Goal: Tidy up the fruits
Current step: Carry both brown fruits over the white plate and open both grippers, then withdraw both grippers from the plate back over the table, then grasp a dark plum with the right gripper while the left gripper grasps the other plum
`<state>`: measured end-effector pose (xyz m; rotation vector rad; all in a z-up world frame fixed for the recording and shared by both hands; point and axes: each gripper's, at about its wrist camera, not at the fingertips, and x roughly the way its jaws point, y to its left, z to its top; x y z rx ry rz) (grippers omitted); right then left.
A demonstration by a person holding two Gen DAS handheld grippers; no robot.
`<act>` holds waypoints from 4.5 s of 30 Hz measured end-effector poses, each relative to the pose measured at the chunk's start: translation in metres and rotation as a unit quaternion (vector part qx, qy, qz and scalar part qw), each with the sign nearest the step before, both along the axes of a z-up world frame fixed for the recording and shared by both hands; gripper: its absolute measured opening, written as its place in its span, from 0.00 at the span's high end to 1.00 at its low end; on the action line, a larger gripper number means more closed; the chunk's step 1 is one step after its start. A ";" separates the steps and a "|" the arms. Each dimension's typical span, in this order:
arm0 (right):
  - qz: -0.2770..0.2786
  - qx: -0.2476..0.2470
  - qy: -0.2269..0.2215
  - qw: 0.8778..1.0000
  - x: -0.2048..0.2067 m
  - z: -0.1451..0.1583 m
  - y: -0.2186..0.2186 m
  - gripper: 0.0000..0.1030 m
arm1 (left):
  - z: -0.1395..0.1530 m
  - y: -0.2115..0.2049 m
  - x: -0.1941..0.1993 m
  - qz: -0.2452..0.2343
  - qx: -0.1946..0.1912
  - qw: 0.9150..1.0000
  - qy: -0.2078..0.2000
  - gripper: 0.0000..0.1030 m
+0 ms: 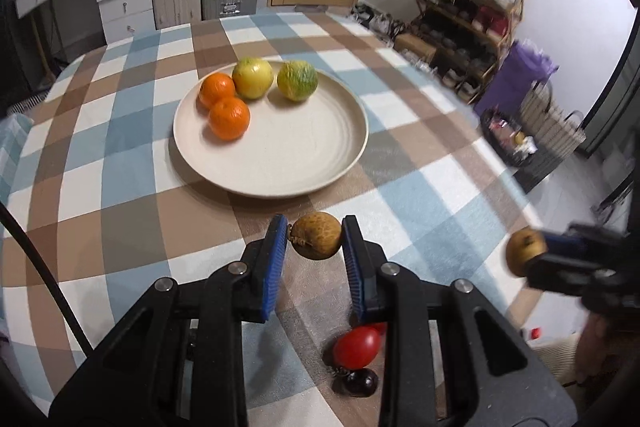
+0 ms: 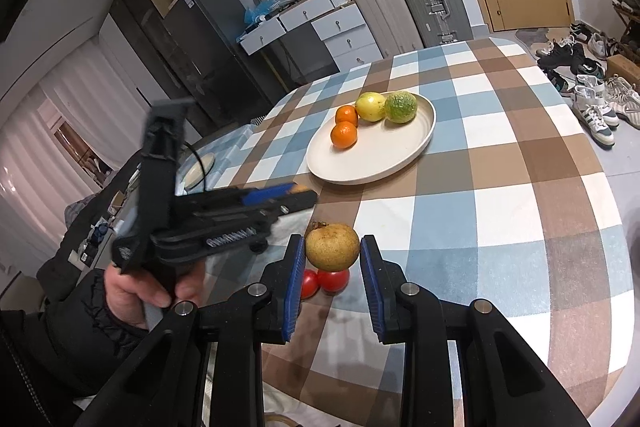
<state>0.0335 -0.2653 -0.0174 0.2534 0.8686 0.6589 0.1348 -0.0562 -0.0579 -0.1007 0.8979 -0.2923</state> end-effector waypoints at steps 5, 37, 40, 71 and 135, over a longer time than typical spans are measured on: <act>-0.007 0.004 0.004 1.000 0.006 0.000 0.004 0.72 | 0.023 0.033 -0.002 0.030 -0.035 0.999 -0.022 0.76; 0.059 -0.022 0.054 0.997 0.189 -0.046 0.140 0.72 | -0.030 0.099 0.167 0.067 -0.086 0.992 0.060 0.76; 0.054 -0.015 0.075 0.996 0.197 -0.058 0.145 0.72 | -0.038 0.100 0.170 0.062 -0.085 0.992 0.068 0.76; 0.037 -0.008 0.064 0.997 0.178 -0.049 0.126 0.44 | -0.007 0.093 0.137 0.059 -0.079 0.995 0.032 0.33; 0.135 -0.103 0.052 0.984 -0.017 -0.056 0.094 0.28 | 0.019 0.114 -0.130 0.242 0.004 0.969 -0.049 0.01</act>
